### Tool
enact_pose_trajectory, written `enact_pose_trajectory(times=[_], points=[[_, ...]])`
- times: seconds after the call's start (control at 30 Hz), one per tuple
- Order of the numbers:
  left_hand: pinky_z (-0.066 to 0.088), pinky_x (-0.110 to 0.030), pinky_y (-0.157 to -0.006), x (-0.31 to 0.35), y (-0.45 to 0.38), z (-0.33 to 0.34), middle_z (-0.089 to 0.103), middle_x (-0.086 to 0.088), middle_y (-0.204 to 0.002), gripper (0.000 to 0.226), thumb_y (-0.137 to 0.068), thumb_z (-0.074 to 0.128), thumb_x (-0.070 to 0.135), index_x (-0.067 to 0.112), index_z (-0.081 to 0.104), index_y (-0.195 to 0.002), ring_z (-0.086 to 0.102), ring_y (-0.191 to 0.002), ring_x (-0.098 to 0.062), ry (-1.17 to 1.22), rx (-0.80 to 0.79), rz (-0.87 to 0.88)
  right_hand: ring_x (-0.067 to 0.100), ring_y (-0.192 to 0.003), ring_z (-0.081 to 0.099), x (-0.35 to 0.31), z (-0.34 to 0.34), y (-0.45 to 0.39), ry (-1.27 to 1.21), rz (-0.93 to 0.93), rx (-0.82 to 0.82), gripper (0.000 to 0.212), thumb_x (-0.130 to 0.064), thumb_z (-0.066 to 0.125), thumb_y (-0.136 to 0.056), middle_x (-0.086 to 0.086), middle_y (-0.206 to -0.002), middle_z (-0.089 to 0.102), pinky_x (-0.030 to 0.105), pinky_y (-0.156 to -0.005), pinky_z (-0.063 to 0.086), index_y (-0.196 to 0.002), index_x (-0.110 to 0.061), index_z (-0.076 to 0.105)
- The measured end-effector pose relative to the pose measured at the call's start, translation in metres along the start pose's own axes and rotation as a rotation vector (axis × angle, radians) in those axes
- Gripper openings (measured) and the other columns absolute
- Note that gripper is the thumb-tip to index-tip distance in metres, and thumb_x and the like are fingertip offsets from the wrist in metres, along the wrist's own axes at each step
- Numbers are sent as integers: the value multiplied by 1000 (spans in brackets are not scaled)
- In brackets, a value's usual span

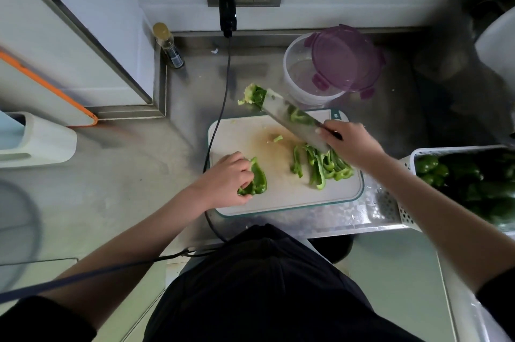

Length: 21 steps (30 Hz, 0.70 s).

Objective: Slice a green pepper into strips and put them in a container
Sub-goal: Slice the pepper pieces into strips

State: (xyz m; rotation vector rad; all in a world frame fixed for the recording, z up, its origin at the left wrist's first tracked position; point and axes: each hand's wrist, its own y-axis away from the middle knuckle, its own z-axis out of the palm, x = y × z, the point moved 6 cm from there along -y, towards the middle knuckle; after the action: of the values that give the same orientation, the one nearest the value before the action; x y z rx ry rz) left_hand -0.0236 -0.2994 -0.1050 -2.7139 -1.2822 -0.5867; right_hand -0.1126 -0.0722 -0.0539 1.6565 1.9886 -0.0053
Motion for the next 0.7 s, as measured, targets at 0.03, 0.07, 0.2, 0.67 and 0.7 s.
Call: enact_pose_trajectory(times=[0.03, 0.07, 0.2, 0.67, 0.7], points=[[47, -30, -74, 4, -2, 3, 46, 6, -70, 39, -63, 77, 36, 19, 41, -59, 41, -83, -16, -6, -28, 35, 21, -64, 54, 0, -5, -3, 86, -50, -56, 27, -41, 43, -97, -2, -67, 54, 33, -56, 40, -83, -22, 55], [48, -31, -76, 6, -4, 5, 46, 6, -71, 41, -64, 76, 36, 20, 39, -60, 43, -82, -17, -11, -49, 60, 22, -68, 55, 1, -8, -7, 187, -105, -108, 26, -43, 42, -97, -3, -69, 54, 32, -58, 39, -90, -23, 57], [47, -29, -76, 2, 1, 5, 45, 7, -70, 42, -64, 76, 38, 20, 37, -61, 47, -80, -18, -35, -62, 58, 24, -87, 61, -2, -16, -37, 495, -315, -232, 35, -49, 37, -96, 2, -92, 63, 30, -64, 38, -109, -24, 57], [43, -26, -74, -2, 7, 4, 47, 5, -71, 37, -62, 76, 37, 17, 46, -57, 44, -81, -17, -62, -42, 8, 23, -96, 62, -7, -45, -66, 773, -522, -113, 34, -43, 39, -97, 1, -104, 65, 30, -69, 41, -120, -24, 55], [43, -25, -74, -2, 6, 4, 48, 4, -72, 35, -62, 76, 37, 17, 47, -57, 44, -82, -17, -72, -38, 7, 25, -98, 62, -3, -47, -68, 773, -483, -110, 35, -43, 38, -97, 2, -104, 65, 32, -71, 42, -121, -24, 54]])
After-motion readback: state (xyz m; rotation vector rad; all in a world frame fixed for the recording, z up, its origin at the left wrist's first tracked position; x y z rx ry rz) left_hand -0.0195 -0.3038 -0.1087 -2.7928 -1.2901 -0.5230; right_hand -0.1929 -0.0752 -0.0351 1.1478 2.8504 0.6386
